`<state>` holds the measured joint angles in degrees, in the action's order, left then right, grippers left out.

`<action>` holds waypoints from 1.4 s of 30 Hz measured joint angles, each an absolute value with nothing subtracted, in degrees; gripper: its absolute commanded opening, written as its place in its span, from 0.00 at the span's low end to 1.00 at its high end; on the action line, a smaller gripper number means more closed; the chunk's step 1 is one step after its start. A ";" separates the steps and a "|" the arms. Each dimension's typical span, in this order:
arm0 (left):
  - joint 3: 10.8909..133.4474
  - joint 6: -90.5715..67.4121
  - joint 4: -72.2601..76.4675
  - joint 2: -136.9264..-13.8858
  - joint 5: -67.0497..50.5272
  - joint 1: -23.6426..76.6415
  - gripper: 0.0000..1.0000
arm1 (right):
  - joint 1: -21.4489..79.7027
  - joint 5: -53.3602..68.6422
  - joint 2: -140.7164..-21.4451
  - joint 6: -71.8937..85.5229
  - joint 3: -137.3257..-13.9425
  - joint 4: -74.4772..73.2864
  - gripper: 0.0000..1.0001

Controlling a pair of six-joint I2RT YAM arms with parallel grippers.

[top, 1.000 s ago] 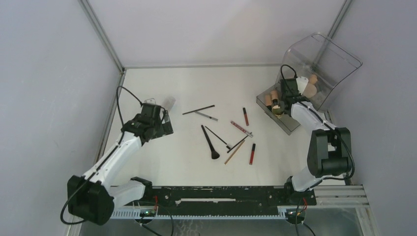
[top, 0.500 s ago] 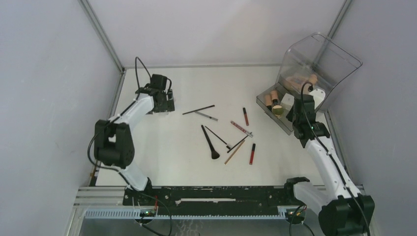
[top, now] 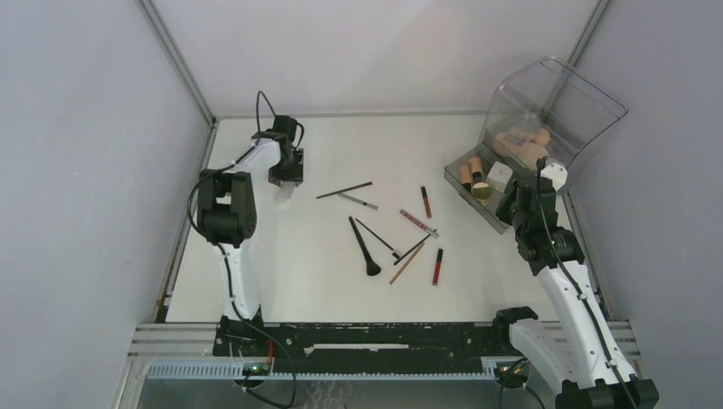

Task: Organize the makeup
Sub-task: Pick up the makeup from the center of the board, then place the makeup in the drawer.

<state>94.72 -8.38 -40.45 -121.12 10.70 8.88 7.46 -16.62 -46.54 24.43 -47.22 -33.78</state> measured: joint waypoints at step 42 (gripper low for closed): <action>55.86 -27.05 -14.22 -73.32 -26.24 37.71 0.02 | 27.57 14.79 -44.29 44.80 -41.19 -20.80 0.74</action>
<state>55.86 -27.05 -14.22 -73.32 -26.24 37.71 27.57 14.79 -44.29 44.80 -41.19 -20.80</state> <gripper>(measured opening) 0.431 0.706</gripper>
